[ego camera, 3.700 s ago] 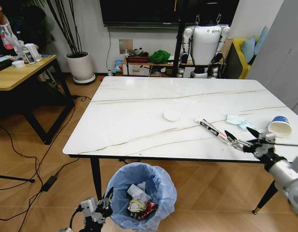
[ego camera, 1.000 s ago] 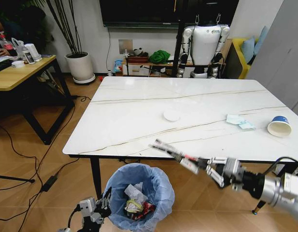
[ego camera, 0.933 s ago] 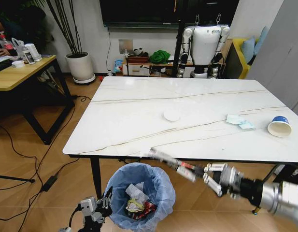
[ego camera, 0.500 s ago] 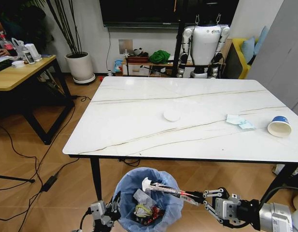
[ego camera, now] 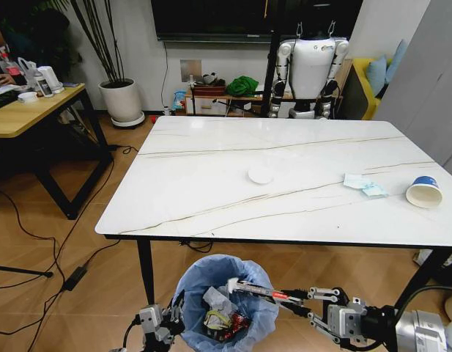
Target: Pick up the trash bin and place the trash from the table into it.
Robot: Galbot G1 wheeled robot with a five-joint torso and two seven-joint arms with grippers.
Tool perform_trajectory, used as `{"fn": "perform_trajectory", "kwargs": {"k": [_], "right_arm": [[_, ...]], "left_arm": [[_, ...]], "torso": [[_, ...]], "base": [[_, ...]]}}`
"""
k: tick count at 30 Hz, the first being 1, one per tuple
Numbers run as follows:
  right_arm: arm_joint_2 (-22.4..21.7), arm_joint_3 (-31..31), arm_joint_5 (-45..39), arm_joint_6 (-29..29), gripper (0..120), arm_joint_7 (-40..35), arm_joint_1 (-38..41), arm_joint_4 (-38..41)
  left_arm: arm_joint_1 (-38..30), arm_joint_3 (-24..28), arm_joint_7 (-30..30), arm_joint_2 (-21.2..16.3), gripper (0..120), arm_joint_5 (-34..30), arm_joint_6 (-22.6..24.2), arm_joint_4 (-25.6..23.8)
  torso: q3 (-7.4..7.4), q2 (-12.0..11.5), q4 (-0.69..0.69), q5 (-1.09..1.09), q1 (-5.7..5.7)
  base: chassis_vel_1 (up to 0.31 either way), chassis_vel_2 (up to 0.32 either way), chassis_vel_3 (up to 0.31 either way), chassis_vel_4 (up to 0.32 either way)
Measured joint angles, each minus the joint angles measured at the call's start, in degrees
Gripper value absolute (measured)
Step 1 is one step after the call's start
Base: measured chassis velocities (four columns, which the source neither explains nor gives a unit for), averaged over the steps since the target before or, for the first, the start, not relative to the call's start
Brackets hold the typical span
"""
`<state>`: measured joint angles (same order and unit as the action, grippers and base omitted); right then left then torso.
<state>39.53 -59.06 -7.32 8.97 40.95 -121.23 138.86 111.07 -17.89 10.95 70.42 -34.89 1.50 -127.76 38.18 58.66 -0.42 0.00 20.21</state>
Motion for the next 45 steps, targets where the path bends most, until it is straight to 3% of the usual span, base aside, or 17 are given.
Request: {"fn": "perform_trajectory", "kwargs": {"k": [7, 8, 11, 13, 16, 21, 24, 26, 29, 34, 37, 40, 45], "right_arm": [[-0.1, -0.3, -4.4, -1.3, 63, -0.9, 1.2, 0.3], [-0.1, -0.3, -4.4, -1.3, 63, -0.9, 1.2, 0.3], [-1.2, 1.2, -16.0, -4.9, 76, -7.5, 6.2, -0.1], [-1.8, 1.8, -19.4, -6.2, 80, -10.1, 7.8, -0.5], [-6.3, 3.0, -35.6, -10.4, 94, -20.7, 13.3, -3.0], [-9.4, 2.9, -45.1, -10.3, 100, -26.1, 16.6, -6.7], [-12.5, 9.1, -45.9, -6.7, 100, -27.9, 24.0, -12.7], [-13.8, 12.9, -46.7, -6.7, 100, -28.3, 29.8, -15.5], [-14.3, 17.1, -47.6, -7.9, 100, -28.4, 34.8, -18.1], [-13.9, 27.9, -48.3, -10.1, 100, -27.6, 46.0, -23.4], [-13.4, 32.4, -48.5, -10.9, 100, -26.7, 51.1, -25.4], [-11.9, 41.8, -48.7, -12.4, 100, -25.1, 60.8, -28.7], [-9.9, 49.5, -48.5, -13.0, 100, -24.6, 68.3, -31.3]], "left_arm": [[0.0, 0.1, 0.0, 0.1, 0, 0.1, 0.1, 0.0], [0.0, 0.1, 0.0, 0.1, 0, 0.1, 0.1, 0.0], [0.5, 0.0, 0.0, 0.2, 0, 0.6, 0.1, 0.0], [0.7, -0.1, 0.0, 0.3, 0, 0.7, 0.1, 0.0], [1.3, -0.6, -0.1, 0.1, 0, 1.0, 0.3, -0.4], [1.2, -0.6, -0.2, -1.2, 0, 0.0, 1.1, -0.6], [2.8, -1.4, -0.8, -0.7, 0, 0.8, 0.9, -0.9], [3.7, -2.1, -1.2, 0.6, 0, 1.8, 0.4, -1.1], [4.3, -2.7, -1.5, 1.9, 0, 2.7, 0.0, -1.1], [5.6, -3.7, -2.1, 4.4, 0, 4.2, -0.5, -1.4], [6.0, -4.0, -2.2, 5.3, 0, 4.6, -0.7, -1.5], [6.7, -4.7, -2.5, 6.6, 0, 5.3, -1.0, -1.7], [7.0, -4.9, -2.6, 7.1, 0, 5.6, -1.1, -1.8]], "torso": [[0.00, 0.0, -0.01, 0.00, 0.00], [0.00, 0.0, -0.01, 0.00, 0.00], [0.00, 0.0, -0.01, 0.00, 0.00], [0.00, 0.0, 0.00, 0.00, 0.00], [0.00, 0.0, 0.04, 0.00, 0.01], [0.01, 0.0, -0.01, -0.01, 0.01], [0.01, 0.0, -0.04, 0.03, 0.01], [0.01, 0.0, 0.04, 0.01, 0.01], [0.01, 0.0, 0.01, -0.03, 0.01], [0.01, 0.0, -0.03, 0.00, 0.01], [0.00, 0.0, 0.01, 0.01, 0.01], [0.00, 0.0, 0.00, 0.00, 0.00], [0.00, 0.0, 0.02, 0.01, 0.00]], "base": [[0.000, 0.000, 0.000, 0.000], [0.000, 0.000, 0.000, 0.000], [0.000, 0.000, 0.000, 0.000], [0.000, 0.000, 0.000, 0.000], [0.000, 0.000, 0.000, 0.000], [0.000, 0.000, 0.000, 0.000], [0.000, 0.000, 0.000, 0.000], [0.000, 0.000, 0.000, 0.000], [0.000, 0.000, 0.000, 0.000], [0.000, 0.000, 0.000, 0.000], [0.000, 0.000, 0.000, 0.000], [0.000, 0.000, 0.000, 0.000], [0.000, 0.000, 0.000, 0.000]]}}
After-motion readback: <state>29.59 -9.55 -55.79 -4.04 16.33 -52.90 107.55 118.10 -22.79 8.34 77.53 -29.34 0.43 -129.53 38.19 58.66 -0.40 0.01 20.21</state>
